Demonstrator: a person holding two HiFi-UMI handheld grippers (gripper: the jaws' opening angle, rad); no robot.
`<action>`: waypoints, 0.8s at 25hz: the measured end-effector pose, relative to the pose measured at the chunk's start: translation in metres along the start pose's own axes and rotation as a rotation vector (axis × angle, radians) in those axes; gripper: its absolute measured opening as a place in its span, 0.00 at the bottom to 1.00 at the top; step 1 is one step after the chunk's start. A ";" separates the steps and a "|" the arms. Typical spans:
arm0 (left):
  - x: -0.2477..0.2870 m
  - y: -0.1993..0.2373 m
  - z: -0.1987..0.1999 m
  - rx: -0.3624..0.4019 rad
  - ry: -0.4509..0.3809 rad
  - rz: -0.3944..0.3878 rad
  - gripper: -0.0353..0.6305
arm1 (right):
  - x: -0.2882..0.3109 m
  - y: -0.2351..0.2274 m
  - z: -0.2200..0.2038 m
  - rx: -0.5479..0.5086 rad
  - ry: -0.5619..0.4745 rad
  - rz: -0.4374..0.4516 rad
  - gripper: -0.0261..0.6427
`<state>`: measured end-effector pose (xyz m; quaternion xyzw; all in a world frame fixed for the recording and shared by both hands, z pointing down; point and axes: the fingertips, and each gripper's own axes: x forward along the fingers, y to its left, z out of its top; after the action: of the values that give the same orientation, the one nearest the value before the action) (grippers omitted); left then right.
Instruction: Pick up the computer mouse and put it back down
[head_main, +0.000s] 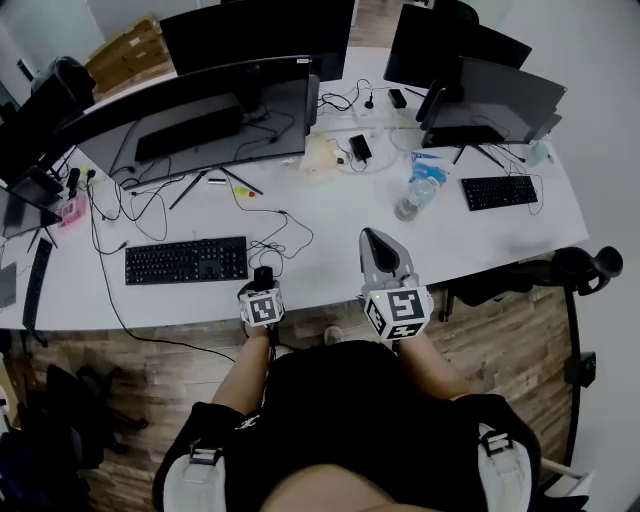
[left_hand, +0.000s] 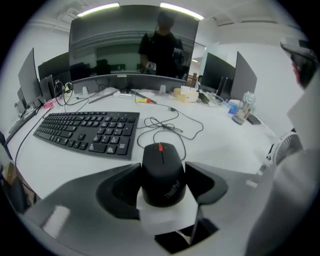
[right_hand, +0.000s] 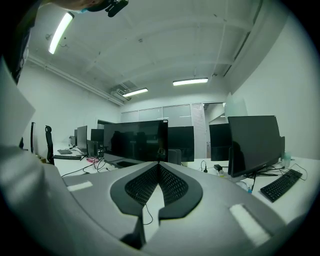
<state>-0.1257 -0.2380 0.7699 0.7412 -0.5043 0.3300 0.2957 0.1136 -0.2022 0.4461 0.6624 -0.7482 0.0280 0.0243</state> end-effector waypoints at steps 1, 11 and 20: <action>0.000 -0.002 -0.001 0.006 0.016 0.005 0.54 | -0.001 -0.001 0.000 0.001 0.002 -0.001 0.04; -0.042 -0.013 0.064 0.071 -0.220 -0.007 0.44 | 0.008 0.001 0.006 0.017 -0.032 0.017 0.04; -0.179 0.014 0.160 -0.001 -0.595 0.037 0.13 | 0.038 0.031 0.021 0.050 -0.095 0.124 0.03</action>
<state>-0.1575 -0.2675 0.5335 0.7959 -0.5823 0.1035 0.1294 0.0781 -0.2379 0.4280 0.6158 -0.7872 0.0165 -0.0295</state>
